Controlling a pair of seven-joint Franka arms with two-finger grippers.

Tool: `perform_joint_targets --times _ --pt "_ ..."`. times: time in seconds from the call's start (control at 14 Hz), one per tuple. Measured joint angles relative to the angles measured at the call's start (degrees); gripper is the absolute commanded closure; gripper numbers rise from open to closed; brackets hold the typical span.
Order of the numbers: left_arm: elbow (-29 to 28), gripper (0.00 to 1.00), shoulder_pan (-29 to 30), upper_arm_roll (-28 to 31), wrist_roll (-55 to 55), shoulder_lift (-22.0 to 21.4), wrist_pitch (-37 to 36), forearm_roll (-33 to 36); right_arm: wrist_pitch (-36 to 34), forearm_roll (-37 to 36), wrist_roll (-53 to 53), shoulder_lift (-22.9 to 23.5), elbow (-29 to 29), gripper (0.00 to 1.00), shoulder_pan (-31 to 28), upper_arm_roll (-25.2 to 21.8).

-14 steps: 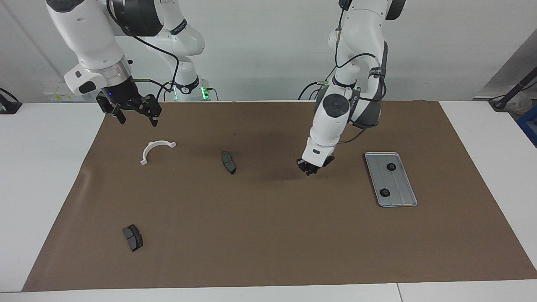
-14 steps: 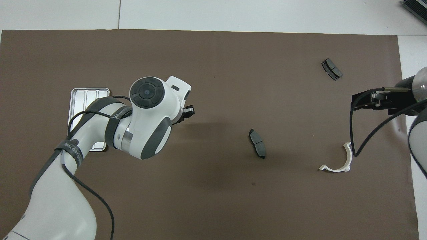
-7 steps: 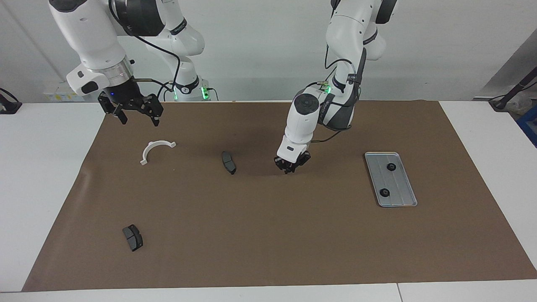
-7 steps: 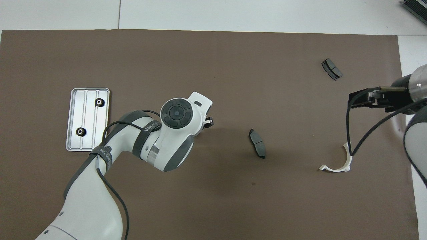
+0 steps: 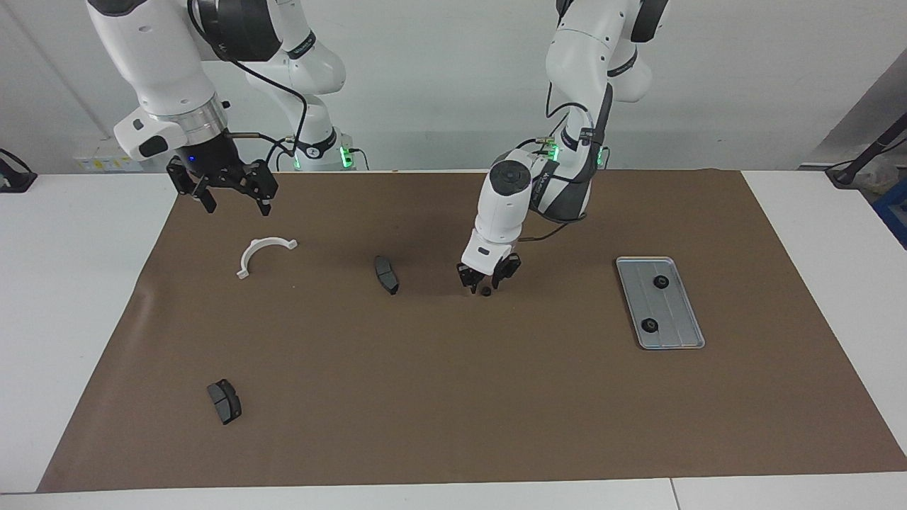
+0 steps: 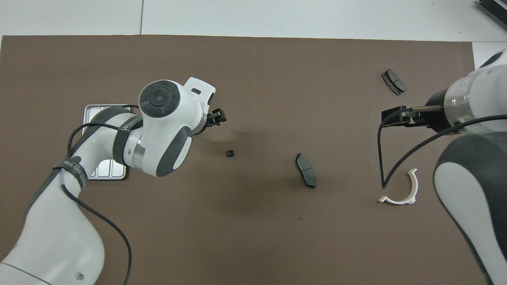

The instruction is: Place bearing gear from tray to pile

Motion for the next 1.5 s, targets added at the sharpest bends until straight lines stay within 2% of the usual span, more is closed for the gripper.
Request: perform_joint_targets --times 0.21,0.57,0.86,1.21,1.5 --pt "-0.1 0.2 8.49 0.11 12.97 -0.23 -0.85 -0.02 4.67 0.0 5.82 2.9 -0.9 0.0 5.33 0.16" --pt "-1.76 0.22 19.07 0.15 32.78 -0.2 -3.17 -0.04 13.12 -1.22 15.08 10.83 -1.15 0.0 15.36 0.26" --pt "-2.95 0.26 21.28 0.14 34.56 0.12 -2.04 -0.04 18.15 -3.8 19.85 16.0 -0.92 0.0 20.85 0.24" --pt "-4.85 0.3 24.03 0.14 34.17 1.2 2.54 -0.04 21.36 -4.58 22.21 20.69 0.06 0.0 24.75 0.21" --pt "-5.22 0.31 24.83 -0.15 26.95 1.48 4.45 -0.08 23.41 -8.89 28.88 28.08 3.4 0.0 28.74 0.21"
